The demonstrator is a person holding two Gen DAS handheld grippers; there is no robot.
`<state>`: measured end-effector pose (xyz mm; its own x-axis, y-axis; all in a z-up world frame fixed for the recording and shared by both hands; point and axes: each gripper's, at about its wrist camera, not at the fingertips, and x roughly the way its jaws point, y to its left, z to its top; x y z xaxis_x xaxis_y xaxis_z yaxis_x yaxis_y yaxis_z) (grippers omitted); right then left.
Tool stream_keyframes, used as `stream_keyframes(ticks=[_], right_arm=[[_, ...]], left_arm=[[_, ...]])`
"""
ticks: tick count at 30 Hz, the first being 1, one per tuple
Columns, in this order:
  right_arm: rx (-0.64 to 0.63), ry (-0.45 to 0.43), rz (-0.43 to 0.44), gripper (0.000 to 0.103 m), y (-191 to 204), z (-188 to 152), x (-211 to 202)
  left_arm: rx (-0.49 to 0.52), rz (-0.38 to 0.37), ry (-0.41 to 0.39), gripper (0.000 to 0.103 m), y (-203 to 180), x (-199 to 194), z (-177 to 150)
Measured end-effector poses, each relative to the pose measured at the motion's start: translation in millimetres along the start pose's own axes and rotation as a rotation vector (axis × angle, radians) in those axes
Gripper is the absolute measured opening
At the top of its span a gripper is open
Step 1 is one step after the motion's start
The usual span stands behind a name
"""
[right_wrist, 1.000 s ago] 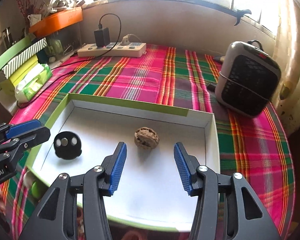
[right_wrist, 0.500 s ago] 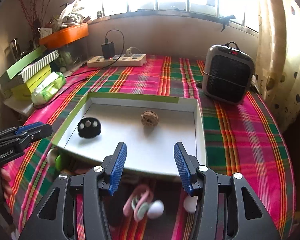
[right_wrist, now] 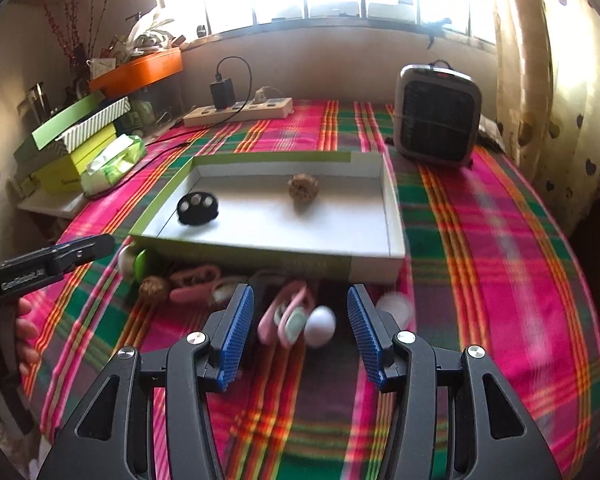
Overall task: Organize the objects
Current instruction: 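Withdraw both tools from the box lid toward the remaining items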
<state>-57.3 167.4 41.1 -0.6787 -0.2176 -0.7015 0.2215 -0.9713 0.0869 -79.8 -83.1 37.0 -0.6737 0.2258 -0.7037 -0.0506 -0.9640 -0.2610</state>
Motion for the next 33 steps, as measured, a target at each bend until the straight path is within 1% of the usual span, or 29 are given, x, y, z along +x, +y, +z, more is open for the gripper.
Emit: stream_keyframes(ticks=[3, 8, 21, 24, 25, 27, 28, 33], right_arm=[[-0.022, 0.002, 0.012, 0.05, 6.2, -9.5, -3.2], [-0.032, 0.017, 0.066, 0.05, 17.4, -19.3, -1.4], [-0.033, 0.049, 0.082, 0.05, 35.3, -28.5, 12.5], [-0.03, 0.054, 0.063, 0.039, 37.4, -28.2, 16.9], [-0.027, 0.058, 0.058, 0.038, 37.8, -27.9, 18.5], [-0.021, 0.06, 0.046, 0.036, 38.2, -27.2, 21.3], [-0.018, 0.062, 0.041, 0.033, 38.0, -26.9, 22.1], [-0.011, 0.065, 0.037, 0.031, 38.8, -26.2, 24.4]], left_arm=[[0.001, -0.002, 0.008, 0.039, 0.2, -0.3, -6.1], [-0.01, -0.004, 0.011, 0.039, 3.6, -3.5, -14.2], [-0.005, -0.026, 0.034, 0.039, 8.3, 0.6, -20.4], [-0.004, -0.031, 0.039, 0.039, 9.9, 2.5, -19.7], [-0.005, -0.033, 0.041, 0.039, 10.6, 3.4, -19.3], [-0.005, -0.038, 0.045, 0.039, 11.3, 4.9, -18.4], [-0.004, -0.043, 0.047, 0.039, 11.3, 5.6, -17.9], [0.006, -0.064, 0.056, 0.039, 7.7, 8.0, -15.4]])
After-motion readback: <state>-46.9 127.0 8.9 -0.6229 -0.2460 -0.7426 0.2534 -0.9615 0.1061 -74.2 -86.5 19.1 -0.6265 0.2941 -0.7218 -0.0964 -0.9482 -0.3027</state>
